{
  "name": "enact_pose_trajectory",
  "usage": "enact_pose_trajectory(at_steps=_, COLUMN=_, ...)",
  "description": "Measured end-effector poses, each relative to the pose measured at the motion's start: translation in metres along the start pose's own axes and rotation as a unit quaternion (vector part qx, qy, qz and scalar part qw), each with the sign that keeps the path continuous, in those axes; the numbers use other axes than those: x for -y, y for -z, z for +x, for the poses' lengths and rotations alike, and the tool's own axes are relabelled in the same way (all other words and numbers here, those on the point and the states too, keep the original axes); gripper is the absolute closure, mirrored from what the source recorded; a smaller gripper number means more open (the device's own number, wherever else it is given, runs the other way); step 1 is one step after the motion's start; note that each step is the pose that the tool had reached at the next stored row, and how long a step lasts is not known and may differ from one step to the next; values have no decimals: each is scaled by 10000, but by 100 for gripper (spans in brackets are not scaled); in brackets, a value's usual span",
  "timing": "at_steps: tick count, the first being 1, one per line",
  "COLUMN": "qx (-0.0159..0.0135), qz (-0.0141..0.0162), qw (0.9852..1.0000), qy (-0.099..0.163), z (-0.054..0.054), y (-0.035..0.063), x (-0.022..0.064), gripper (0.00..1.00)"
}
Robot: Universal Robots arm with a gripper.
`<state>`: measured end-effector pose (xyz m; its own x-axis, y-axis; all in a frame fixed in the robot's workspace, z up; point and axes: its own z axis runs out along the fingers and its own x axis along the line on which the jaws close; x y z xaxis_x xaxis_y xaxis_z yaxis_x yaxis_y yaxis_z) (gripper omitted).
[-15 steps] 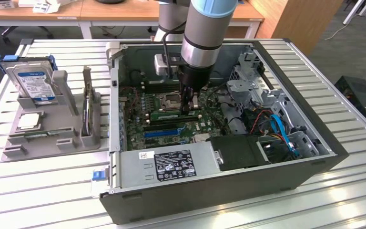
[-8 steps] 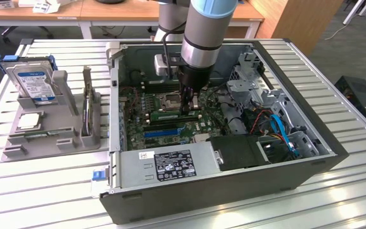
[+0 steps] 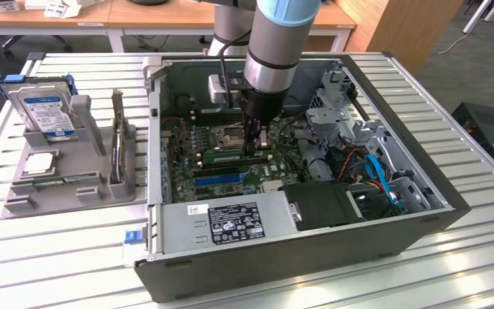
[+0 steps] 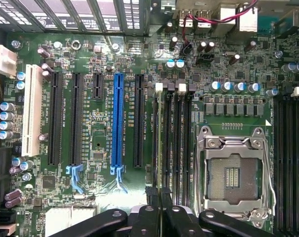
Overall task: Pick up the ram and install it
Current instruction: 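Insert the ram into the slot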
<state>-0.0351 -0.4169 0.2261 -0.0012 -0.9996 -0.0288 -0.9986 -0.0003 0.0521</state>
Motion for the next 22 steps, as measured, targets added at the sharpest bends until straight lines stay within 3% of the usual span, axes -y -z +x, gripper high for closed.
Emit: enact_pose_trajectory(at_steps=22, qx=1, qz=1, qw=10000, qy=0, z=0, y=-17, x=1, gripper=87)
